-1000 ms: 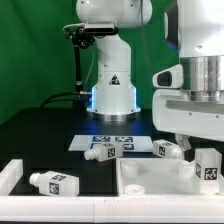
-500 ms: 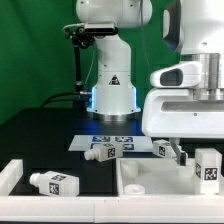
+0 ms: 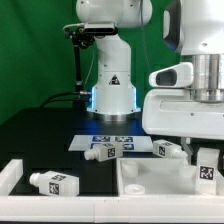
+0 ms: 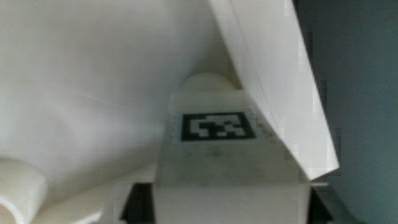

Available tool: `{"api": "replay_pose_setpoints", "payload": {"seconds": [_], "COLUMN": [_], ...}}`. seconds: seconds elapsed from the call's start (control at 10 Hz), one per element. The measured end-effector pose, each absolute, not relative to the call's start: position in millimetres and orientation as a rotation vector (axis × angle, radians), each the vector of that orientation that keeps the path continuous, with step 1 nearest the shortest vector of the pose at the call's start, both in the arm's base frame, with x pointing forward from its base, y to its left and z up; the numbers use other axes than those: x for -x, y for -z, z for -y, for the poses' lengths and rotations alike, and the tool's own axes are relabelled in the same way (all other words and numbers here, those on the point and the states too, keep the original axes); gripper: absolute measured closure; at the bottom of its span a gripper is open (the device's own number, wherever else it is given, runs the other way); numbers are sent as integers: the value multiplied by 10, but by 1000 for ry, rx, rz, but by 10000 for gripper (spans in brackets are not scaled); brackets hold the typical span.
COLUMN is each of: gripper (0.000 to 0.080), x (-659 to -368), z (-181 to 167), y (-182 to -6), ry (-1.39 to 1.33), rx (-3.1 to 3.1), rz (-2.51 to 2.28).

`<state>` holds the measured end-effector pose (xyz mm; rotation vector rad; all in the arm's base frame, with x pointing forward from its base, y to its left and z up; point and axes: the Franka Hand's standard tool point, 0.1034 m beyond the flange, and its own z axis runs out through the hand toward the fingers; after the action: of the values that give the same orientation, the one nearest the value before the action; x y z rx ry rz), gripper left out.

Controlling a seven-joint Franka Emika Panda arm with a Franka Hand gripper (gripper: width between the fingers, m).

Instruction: Assemble one leg

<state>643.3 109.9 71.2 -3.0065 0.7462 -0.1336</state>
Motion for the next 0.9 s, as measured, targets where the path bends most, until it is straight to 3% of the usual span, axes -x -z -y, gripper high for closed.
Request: {"api": "replay_pose_setpoints", "payload": {"seconds": [0.6,0.9], "gripper": [515,514], "x": [-6406,-6382], "z": [-1045,-1057], "y": [-704,-705], "ry": [62,6], "rx": [2315,1969], "rz": [-1978,-2266]}}
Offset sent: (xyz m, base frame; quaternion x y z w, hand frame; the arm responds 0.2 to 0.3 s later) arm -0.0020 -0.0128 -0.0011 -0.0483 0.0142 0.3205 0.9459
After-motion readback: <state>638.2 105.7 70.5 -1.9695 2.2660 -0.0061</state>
